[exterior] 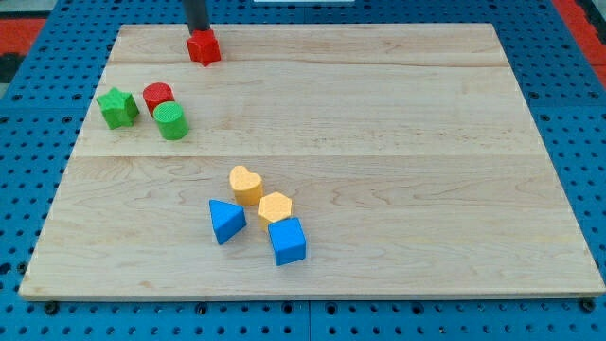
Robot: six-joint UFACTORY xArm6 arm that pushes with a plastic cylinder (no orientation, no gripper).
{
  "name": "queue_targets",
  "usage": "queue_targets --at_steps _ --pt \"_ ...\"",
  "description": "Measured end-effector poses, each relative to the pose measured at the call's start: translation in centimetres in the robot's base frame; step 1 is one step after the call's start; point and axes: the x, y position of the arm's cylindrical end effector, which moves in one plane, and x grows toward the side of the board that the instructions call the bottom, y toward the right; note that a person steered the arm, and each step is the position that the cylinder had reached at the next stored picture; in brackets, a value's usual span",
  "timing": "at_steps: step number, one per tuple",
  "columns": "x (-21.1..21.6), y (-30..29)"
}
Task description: Push the green circle and the red star to the green star and red circle
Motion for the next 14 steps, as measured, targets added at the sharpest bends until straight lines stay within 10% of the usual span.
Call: queue_targets --at_steps 14 --pt "7.7 9.1"
